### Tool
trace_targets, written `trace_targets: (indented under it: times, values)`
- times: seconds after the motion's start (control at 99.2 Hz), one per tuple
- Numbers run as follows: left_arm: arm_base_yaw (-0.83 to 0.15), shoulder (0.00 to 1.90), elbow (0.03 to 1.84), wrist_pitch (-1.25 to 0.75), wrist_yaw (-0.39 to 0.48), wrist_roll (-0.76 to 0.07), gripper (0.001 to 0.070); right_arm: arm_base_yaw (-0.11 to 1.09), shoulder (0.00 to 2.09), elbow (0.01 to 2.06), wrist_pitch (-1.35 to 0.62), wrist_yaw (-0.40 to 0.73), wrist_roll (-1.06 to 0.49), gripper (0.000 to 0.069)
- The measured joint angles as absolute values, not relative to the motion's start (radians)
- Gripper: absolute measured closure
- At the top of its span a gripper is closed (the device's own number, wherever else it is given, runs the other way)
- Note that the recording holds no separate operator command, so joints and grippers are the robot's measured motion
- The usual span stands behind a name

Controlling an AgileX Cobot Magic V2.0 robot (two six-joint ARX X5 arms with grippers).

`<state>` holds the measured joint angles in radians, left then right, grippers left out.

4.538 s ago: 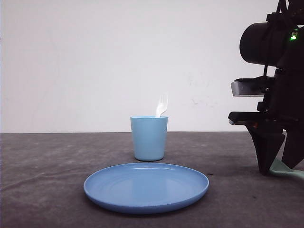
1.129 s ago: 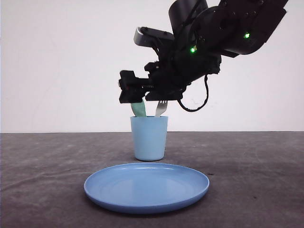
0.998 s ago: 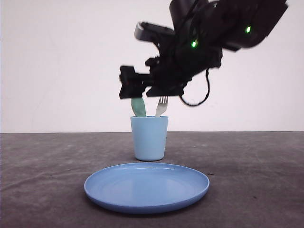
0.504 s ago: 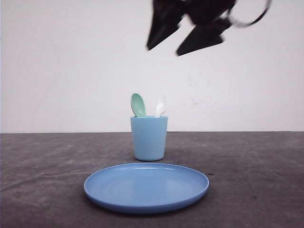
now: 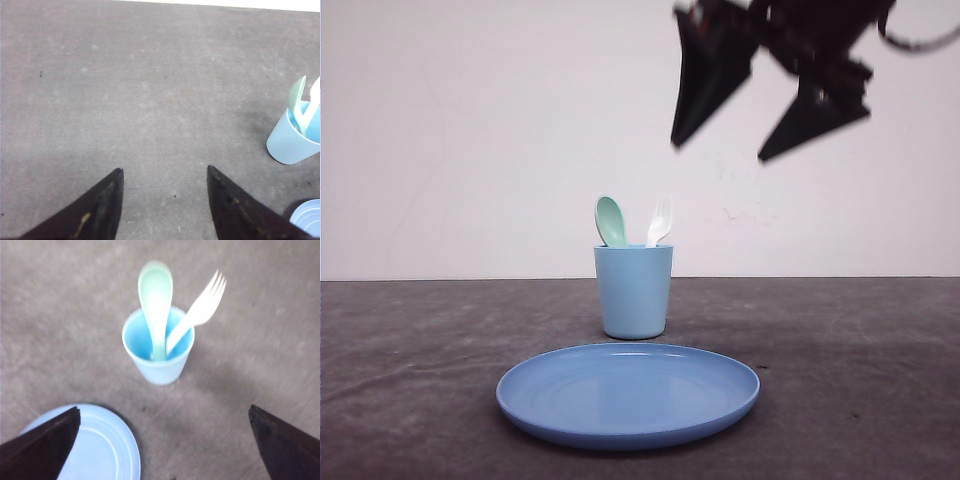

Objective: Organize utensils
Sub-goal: 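Move the right gripper down and grasp the rim of the light blue cup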

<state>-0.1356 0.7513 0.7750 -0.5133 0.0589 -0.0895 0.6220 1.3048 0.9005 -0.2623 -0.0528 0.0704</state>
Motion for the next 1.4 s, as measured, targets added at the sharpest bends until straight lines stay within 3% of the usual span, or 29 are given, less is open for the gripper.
trace_targets:
  times: [0.756, 1.402]
  values:
    - [-0.136, 0.751, 0.775, -0.514, 0.059, -0.089, 0.0392, 0.622, 1.748, 0.875, 0.281, -0.157, 0.087, 0.0011]
    - [-0.136, 0.751, 0.775, -0.513, 0.059, -0.089, 0.0393, 0.587, 1.835, 1.002, 0.348, -0.157, 0.087, 0.0011]
